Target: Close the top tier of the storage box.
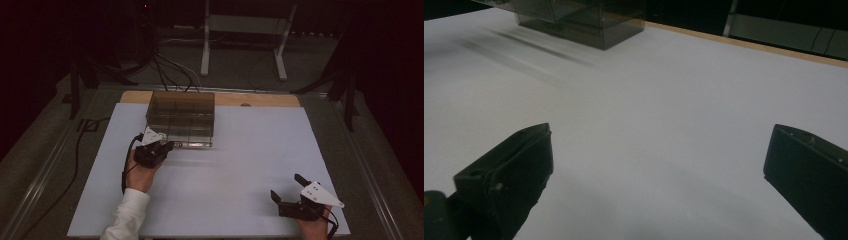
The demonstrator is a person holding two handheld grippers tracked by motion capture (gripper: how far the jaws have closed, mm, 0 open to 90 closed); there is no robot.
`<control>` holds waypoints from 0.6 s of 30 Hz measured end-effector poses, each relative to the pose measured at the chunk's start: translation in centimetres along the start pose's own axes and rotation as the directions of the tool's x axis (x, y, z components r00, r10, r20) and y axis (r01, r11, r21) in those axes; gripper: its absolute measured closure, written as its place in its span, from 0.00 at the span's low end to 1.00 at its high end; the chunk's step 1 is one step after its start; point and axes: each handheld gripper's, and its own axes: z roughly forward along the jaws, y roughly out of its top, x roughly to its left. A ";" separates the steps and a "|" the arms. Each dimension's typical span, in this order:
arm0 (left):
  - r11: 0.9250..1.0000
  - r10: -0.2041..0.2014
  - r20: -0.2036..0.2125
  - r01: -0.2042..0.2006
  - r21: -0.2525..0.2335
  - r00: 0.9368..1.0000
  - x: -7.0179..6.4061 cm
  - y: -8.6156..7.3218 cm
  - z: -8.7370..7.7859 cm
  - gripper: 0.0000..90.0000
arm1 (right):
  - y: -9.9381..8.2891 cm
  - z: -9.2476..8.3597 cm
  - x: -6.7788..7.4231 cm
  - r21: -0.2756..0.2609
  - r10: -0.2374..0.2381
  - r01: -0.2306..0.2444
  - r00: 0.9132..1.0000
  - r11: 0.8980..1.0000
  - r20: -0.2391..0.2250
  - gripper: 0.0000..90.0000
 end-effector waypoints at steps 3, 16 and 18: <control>1.000 0.003 -0.008 -0.003 0.006 1.000 0.1 -0.2 0.0 1.00 | 0.0 0.0 0.0 0.001 0.000 0.000 1.000 1.000 0.000 0.00; 1.000 0.003 -0.025 -0.003 0.023 1.000 0.4 -0.6 0.4 1.00 | 0.0 -0.1 0.0 0.000 0.001 -0.001 1.000 1.000 0.003 0.00; 1.000 0.001 -0.026 0.000 0.024 1.000 0.5 -0.7 0.5 1.00 | 0.0 -0.1 0.0 0.000 0.001 -0.001 1.000 1.000 0.003 0.00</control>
